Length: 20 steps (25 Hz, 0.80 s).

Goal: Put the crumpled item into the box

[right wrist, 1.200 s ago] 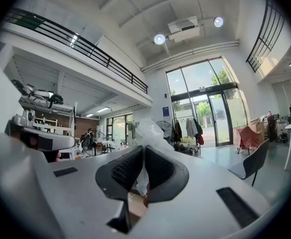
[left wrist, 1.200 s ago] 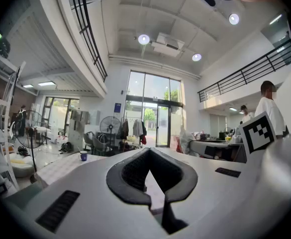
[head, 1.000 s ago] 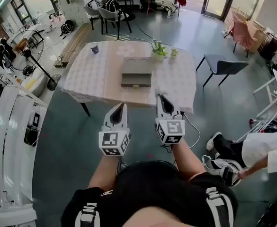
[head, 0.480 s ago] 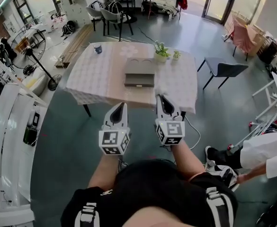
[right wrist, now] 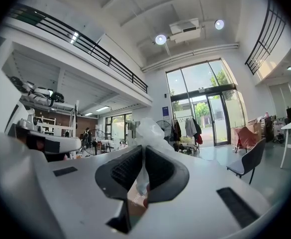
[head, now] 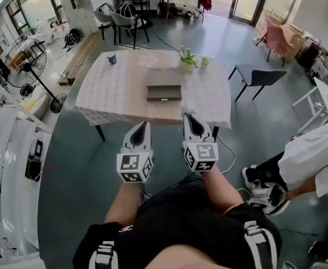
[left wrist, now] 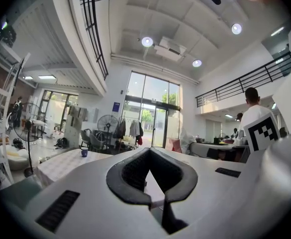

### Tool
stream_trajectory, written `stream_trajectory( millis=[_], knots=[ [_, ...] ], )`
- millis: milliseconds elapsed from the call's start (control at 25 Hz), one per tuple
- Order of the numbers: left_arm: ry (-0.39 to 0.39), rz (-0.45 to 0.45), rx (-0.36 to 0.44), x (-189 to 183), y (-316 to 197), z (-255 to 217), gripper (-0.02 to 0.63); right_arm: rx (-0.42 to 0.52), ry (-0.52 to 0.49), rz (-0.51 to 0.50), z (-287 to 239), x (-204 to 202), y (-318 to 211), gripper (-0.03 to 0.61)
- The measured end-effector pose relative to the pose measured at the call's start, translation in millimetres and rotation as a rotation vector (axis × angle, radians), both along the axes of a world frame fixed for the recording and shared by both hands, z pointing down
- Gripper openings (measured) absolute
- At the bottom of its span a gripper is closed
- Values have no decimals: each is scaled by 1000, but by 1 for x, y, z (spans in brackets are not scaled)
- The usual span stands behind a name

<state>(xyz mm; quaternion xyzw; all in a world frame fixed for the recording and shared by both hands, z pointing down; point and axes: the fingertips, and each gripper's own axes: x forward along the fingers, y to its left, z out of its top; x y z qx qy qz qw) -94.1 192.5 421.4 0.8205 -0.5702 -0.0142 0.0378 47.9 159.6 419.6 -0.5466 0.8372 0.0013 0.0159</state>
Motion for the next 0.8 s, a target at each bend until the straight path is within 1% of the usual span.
stream_trajectory(
  millis=[160,480,640,800],
  knots=[
    [2,5,-18,-9,2,4,2,13,0,13,-6,-4,2,20],
    [-12,-11,-3,-17,-10,7,2,13,-9,13,7,-3,-14,20],
    [-33,-14,7,-16,-28,5,2,25,-29,-9,7,-5,-34,20],
    [-40,-25,-2,-13,-58,11,2,13,-36,-18,17,-2,-69,20]
  ],
)
